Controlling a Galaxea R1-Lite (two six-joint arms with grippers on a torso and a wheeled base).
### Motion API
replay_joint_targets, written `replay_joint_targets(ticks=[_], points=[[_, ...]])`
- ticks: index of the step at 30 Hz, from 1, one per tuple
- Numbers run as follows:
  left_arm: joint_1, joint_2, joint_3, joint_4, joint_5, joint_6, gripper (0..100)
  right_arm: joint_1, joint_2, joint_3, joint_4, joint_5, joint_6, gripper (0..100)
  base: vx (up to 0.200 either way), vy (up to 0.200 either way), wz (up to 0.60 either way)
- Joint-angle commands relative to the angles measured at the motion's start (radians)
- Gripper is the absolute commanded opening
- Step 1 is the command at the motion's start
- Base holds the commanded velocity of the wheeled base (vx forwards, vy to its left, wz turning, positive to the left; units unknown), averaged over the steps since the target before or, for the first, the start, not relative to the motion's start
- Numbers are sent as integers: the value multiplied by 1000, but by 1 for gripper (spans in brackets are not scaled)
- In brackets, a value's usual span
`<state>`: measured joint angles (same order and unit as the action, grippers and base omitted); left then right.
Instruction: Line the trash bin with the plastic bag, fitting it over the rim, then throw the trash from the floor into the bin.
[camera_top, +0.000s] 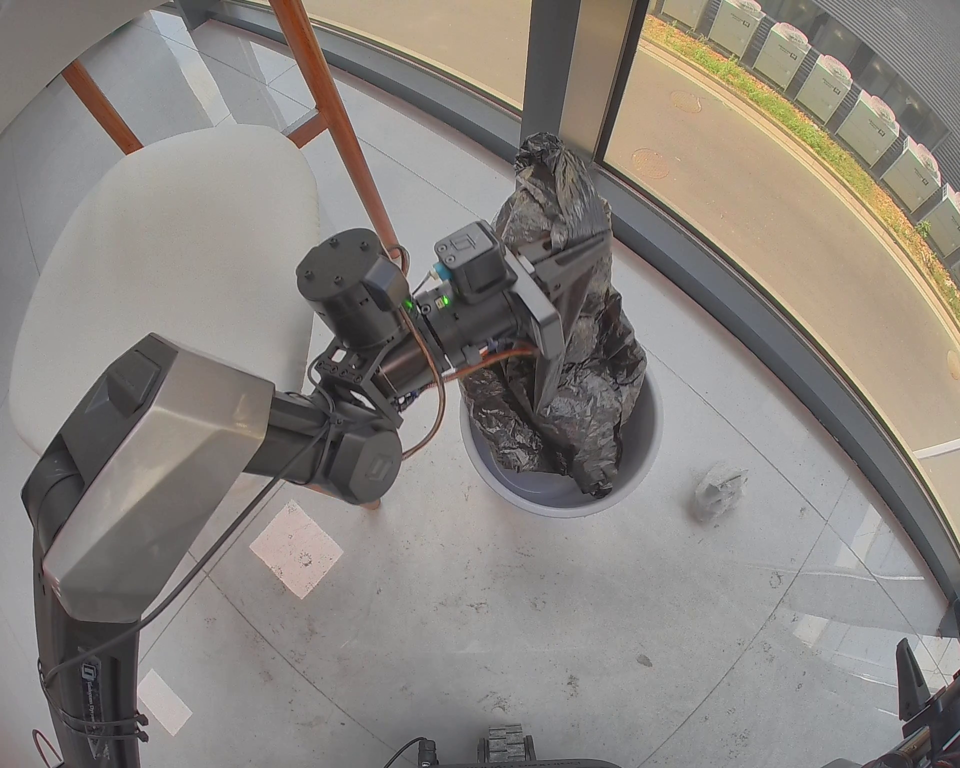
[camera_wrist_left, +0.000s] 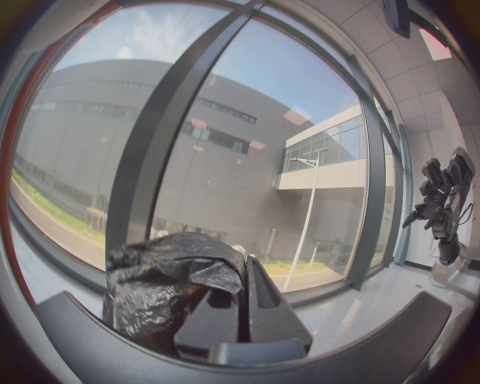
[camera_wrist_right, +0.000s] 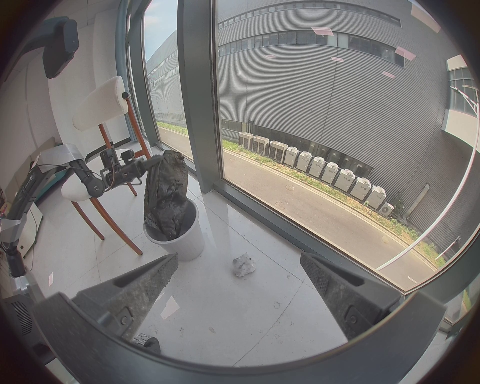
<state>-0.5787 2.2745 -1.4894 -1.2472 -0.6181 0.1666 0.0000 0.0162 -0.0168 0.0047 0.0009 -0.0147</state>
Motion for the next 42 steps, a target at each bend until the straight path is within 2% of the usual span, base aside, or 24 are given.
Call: replay_joint_targets(ticks=[1, 13, 17, 23, 27, 29, 33, 39, 42], points=[[-44, -119, 256, 46, 12, 45, 0, 0, -10, 15, 0, 1, -1, 100, 0, 0, 0], [-96, -194, 448, 49, 4, 10, 0, 0, -10, 15, 0, 1, -1, 100, 0, 0, 0], [-141, -308, 587, 84, 12, -101, 0, 0, -10, 15, 0, 1, -1, 100, 0, 0, 0], [-142, -319, 699, 78, 26, -127, 0, 0, -10, 15, 0, 1, -1, 100, 0, 0, 0], [-141, -331, 765, 65, 43, -179, 0, 0, -10, 15, 0, 1, -1, 100, 0, 0, 0], [-138, -337, 819, 22, 81, -213, 0, 0, -10, 15, 0, 1, -1, 100, 0, 0, 0], [-139, -366, 906, 3, 152, -223, 0, 0, -10, 15, 0, 1, 1, 100, 0, 0, 0], [-125, -375, 946, -57, 241, -268, 0, 0, -10, 15, 0, 1, -1, 100, 0, 0, 0], [-105, -369, 951, -80, 236, -265, 0, 0, -10, 15, 0, 1, 1, 100, 0, 0, 0]])
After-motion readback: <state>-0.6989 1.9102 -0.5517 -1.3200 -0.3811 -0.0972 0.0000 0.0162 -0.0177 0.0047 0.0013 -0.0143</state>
